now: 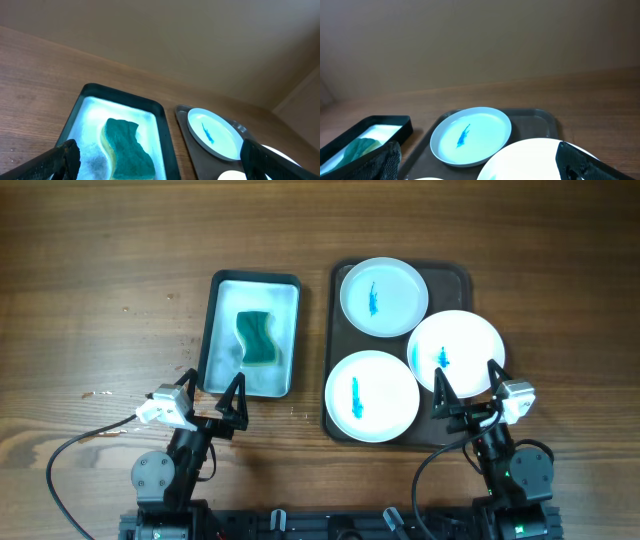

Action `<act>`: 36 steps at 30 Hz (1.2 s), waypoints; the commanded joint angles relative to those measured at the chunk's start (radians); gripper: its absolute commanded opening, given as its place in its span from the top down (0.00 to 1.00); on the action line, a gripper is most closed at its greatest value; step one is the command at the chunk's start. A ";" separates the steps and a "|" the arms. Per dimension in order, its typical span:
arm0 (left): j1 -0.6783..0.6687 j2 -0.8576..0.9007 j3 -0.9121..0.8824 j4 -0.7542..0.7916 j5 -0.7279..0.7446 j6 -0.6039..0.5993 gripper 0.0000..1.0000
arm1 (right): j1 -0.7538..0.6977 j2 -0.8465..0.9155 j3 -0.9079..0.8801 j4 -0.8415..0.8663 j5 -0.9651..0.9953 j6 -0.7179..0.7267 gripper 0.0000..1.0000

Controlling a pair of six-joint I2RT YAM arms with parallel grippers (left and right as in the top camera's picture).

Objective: Clean dirty plates on tray and stack at the side

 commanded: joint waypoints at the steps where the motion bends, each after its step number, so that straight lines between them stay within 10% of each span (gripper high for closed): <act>1: -0.008 -0.010 -0.005 -0.001 0.006 0.014 0.00 | 0.000 -0.002 0.000 0.001 0.018 0.004 0.00; 36: -0.008 -0.010 -0.005 0.054 0.040 0.008 0.00 | 0.000 -0.002 0.000 0.033 0.017 0.035 0.00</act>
